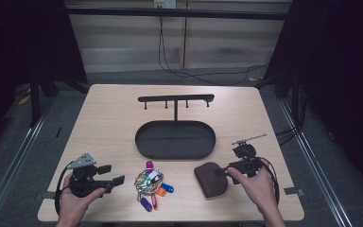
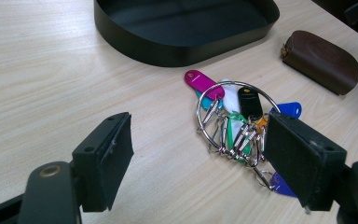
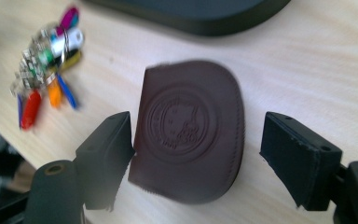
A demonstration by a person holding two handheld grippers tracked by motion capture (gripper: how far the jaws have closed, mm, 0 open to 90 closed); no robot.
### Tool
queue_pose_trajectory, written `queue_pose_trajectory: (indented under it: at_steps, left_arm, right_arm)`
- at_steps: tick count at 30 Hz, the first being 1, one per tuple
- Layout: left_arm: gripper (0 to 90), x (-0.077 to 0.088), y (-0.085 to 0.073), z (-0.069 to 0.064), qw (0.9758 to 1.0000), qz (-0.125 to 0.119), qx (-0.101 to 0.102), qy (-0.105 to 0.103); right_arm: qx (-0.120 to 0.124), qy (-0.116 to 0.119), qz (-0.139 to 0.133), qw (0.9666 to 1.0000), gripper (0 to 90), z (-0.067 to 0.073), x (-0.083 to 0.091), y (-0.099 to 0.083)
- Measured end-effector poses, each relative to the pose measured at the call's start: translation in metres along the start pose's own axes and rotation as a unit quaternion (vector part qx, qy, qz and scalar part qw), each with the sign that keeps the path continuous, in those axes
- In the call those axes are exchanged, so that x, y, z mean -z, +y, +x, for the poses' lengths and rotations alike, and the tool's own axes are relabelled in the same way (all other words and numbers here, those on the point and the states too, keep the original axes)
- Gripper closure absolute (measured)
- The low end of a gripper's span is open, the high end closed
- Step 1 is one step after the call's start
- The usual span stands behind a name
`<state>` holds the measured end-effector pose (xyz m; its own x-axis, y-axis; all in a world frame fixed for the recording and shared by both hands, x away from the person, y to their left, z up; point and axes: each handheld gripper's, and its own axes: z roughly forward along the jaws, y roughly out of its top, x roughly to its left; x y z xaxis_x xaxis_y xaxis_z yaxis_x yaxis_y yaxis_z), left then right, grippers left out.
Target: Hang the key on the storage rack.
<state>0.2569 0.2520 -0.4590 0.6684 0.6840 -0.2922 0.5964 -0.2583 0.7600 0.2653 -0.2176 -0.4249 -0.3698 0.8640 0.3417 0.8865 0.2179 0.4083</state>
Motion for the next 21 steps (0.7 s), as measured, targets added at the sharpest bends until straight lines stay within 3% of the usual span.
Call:
queue_pose_trajectory:
  at_steps: [5, 6, 16, 19, 21]
  left_arm:
    - [23.8, 0.0, 0.0, -0.001, 1.0, 0.003, -0.003, 0.0]
    - [23.7, 0.0, 0.0, -0.001, 1.0, 0.003, -0.002, 0.0]
    - [24.2, -0.001, 0.0, -0.001, 1.0, 0.004, -0.002, 0.001]
    - [24.2, -0.002, 0.0, -0.001, 1.0, 0.006, -0.001, -0.002]
    - [24.4, -0.002, 0.0, -0.001, 1.0, 0.006, -0.003, -0.001]
  right_arm:
    - [0.006, 0.002, 0.015, 0.9999, 22.7, 0.003, -0.003, 0.006]
    - [0.008, 0.001, 0.031, 0.9995, 22.1, 0.002, -0.005, 0.009]
    - [0.01, -0.018, 0.086, 0.9961, 21.8, 0.001, -0.019, 0.014]
    - [0.026, -0.014, 0.096, 0.9949, 15.5, 0.0, -0.025, 0.015]
    - [0.032, -0.006, 0.109, 0.9935, 16.2, 0.001, -0.029, 0.016]
